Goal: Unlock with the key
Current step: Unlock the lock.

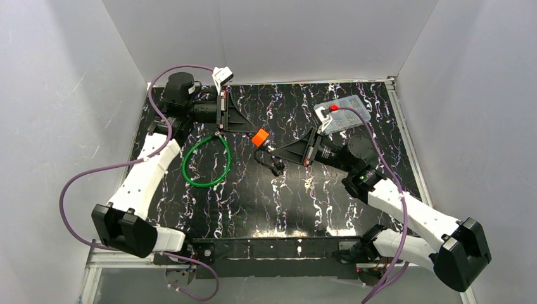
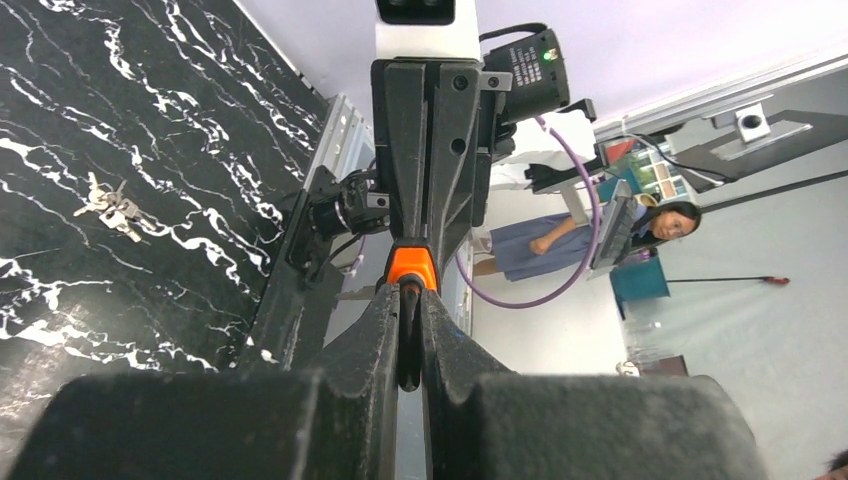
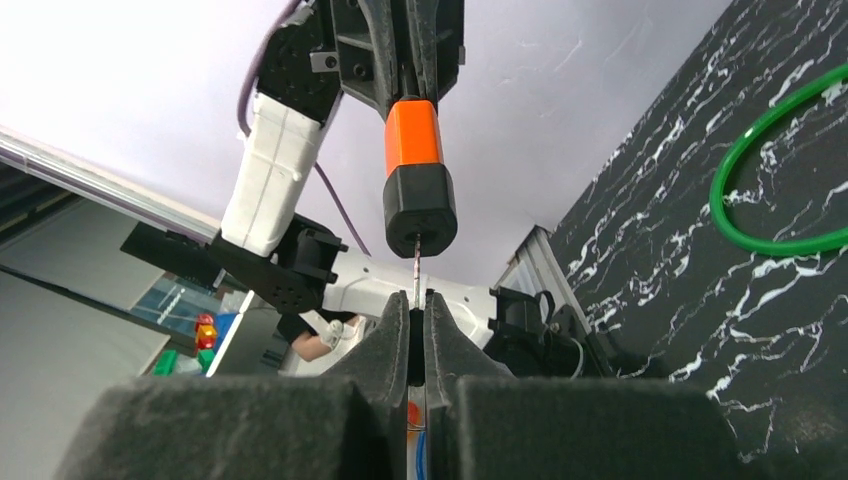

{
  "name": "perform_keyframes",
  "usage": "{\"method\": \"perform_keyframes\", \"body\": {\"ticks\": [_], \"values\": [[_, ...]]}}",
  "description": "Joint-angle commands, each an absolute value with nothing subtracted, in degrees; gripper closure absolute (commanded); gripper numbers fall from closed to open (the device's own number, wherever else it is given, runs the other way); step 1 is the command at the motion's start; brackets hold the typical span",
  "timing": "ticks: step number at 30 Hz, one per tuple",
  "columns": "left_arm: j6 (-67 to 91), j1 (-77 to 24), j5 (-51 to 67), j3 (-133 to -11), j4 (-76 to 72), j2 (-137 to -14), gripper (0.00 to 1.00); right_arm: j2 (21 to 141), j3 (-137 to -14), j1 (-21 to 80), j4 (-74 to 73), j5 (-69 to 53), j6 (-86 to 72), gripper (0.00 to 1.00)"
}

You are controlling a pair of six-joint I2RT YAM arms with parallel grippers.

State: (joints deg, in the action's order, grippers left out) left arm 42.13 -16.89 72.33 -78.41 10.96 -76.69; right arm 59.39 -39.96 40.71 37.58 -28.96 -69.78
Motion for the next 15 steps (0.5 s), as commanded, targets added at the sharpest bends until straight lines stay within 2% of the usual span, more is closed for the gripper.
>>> {"method": "perform_keyframes", "body": {"ticks": [1, 10, 15], "values": [[34.1, -22.69, 74.94, -78.87, 20.16, -72.82, 1.0, 61.01, -46.14, 40.43, 38.06, -24.2, -67.1, 0.99], [30.38, -24.59, 68.95, -78.19, 22.18, -70.54, 1.0, 59.46, -45.86, 40.47, 38.09, -22.55, -65.01, 0.99], [40.4, -24.62, 66.21, -71.65, 9.55, -66.46, 1.0, 56.66, -44.53, 40.52, 37.84, -19.25, -62.08, 0.99]]}}
